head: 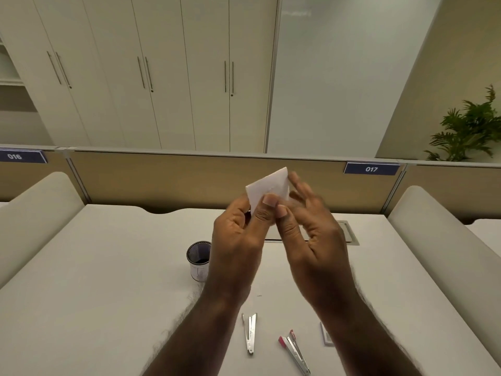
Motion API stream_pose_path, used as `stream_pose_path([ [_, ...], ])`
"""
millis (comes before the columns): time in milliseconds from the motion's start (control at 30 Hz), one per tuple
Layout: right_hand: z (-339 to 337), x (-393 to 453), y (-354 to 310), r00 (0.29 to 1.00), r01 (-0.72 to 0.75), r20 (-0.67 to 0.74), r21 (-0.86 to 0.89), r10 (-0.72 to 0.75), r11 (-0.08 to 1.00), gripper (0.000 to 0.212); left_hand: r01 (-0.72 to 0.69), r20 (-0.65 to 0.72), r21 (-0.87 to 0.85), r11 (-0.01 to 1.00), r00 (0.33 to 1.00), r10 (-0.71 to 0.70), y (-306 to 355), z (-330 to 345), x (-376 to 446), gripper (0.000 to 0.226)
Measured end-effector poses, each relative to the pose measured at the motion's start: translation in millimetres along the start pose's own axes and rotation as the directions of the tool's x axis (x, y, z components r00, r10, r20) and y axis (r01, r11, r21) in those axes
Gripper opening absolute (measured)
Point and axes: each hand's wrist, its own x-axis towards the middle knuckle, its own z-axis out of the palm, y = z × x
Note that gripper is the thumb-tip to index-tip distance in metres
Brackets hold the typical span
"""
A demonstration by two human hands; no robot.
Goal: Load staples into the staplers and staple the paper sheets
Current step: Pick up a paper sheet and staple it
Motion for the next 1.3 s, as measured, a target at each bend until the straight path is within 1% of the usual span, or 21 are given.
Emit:
stream_pose_path([
  [33, 1.3, -0.7, -0.7, 1.000, 0.014, -0.016, -0.052, -0.015, 0.999, 0.032, 0.031, -0.015, -0.045, 0.999, 0.999, -0.032, 1.7, -0.2, 1.6, 0.030],
  [100, 1.1, 0.3, -2.1, 0.996, 0.029, -0.077, -0.074, -0.034, 0.997, 0.027, 0.074, -0.049, -0.116, 0.991, 0.996, -0.080, 3.7, -2.7, 5.0, 0.014],
  [133, -0.4, 2.3, -3.6, 0.993, 0.018, -0.112, -0.047, -0.024, 0.999, 0.027, 0.087, -0.055, -0.129, 0.988, 0.994, -0.094, 4.0, -4.3, 6.4, 0.014],
  [200, -5.8, 8.6, -8.2, 0.988, -0.061, -0.140, 0.079, 0.071, 0.995, 0.035, 0.112, -0.037, -0.129, 0.985, 0.992, -0.118, 5.4, -7.0, 8.2, 0.015],
  [267, -10.7, 15.4, -12.1, 0.977, -0.177, -0.065, 0.274, 0.202, 0.945, 0.042, 0.122, -0.003, -0.123, 0.985, 0.992, -0.124, 6.9, -8.1, 8.2, 0.012],
  [300, -13.0, 18.1, -12.6, 0.970, -0.222, -0.017, 0.353, 0.243, 0.909, 0.041, 0.125, 0.013, -0.125, 0.984, 0.992, -0.125, 7.9, -8.2, 8.0, 0.011],
  [367, -16.7, 21.9, -13.2, 0.960, -0.271, 0.056, 0.422, 0.274, 0.865, 0.035, 0.119, 0.027, -0.110, 0.987, 0.993, -0.117, 9.6, -9.2, 8.2, 0.011],
  [467, -21.0, 24.4, -14.0, 0.951, -0.307, 0.132, 0.444, 0.278, 0.842, 0.032, 0.103, 0.035, -0.059, 0.993, 0.994, -0.102, 10.6, -12.0, 9.3, 0.025],
  [567, -24.4, 26.8, -14.6, 0.942, -0.334, 0.189, 0.424, 0.278, 0.842, 0.023, 0.090, 0.021, 0.005, 0.996, 0.996, -0.090, 12.2, -13.6, 9.7, 0.029],
  [633, -24.4, 28.4, -12.8, 0.935, -0.351, 0.205, 0.406, 0.290, 0.844, 0.010, 0.100, 0.019, 0.039, 0.994, 0.995, -0.100, 13.0, -12.9, 9.7, 0.023],
  [733, -23.2, 28.9, -11.5, 0.936, -0.346, 0.205, 0.393, 0.285, 0.852, 0.010, 0.123, 0.017, 0.060, 0.991, 0.992, -0.125, 13.3, -11.8, 10.5, 0.011],
  [800, -22.1, 28.0, -10.9, 0.939, -0.341, 0.191, 0.388, 0.288, 0.856, 0.011, 0.126, 0.017, 0.075, 0.989, 0.992, -0.127, 13.2, -10.7, 10.6, 0.011],
  [867, -21.0, 27.2, -11.0, 0.939, -0.342, 0.182, 0.397, 0.292, 0.852, 0.007, 0.128, 0.020, 0.073, 0.989, 0.991, -0.130, 13.6, -9.4, 10.2, 0.011],
  [933, -20.4, 26.5, -11.4, 0.936, -0.349, 0.188, 0.412, 0.296, 0.841, 0.009, 0.145, 0.027, 0.055, 0.988, 0.989, -0.146, 14.4, -10.0, 10.2, 0.011],
  [1067, -28.7, 28.1, -10.2, 0.894, -0.446, 0.263, 0.461, 0.362, 0.767, 0.027, 0.215, 0.075, -0.039, 0.976, 0.974, -0.212, 20.0, -15.0, 12.1, 0.016],
  [1200, -35.4, 29.3, -6.5, 0.876, -0.481, 0.325, 0.528, 0.357, 0.700, 0.025, 0.238, 0.081, -0.113, 0.965, 0.970, -0.230, 25.7, -16.5, 13.1, 0.022],
  [1300, -36.0, 28.4, -4.7, 0.883, -0.468, 0.319, 0.535, 0.345, 0.704, 0.027, 0.213, 0.055, -0.134, 0.968, 0.977, -0.208, 26.0, -17.5, 14.0, 0.024],
])
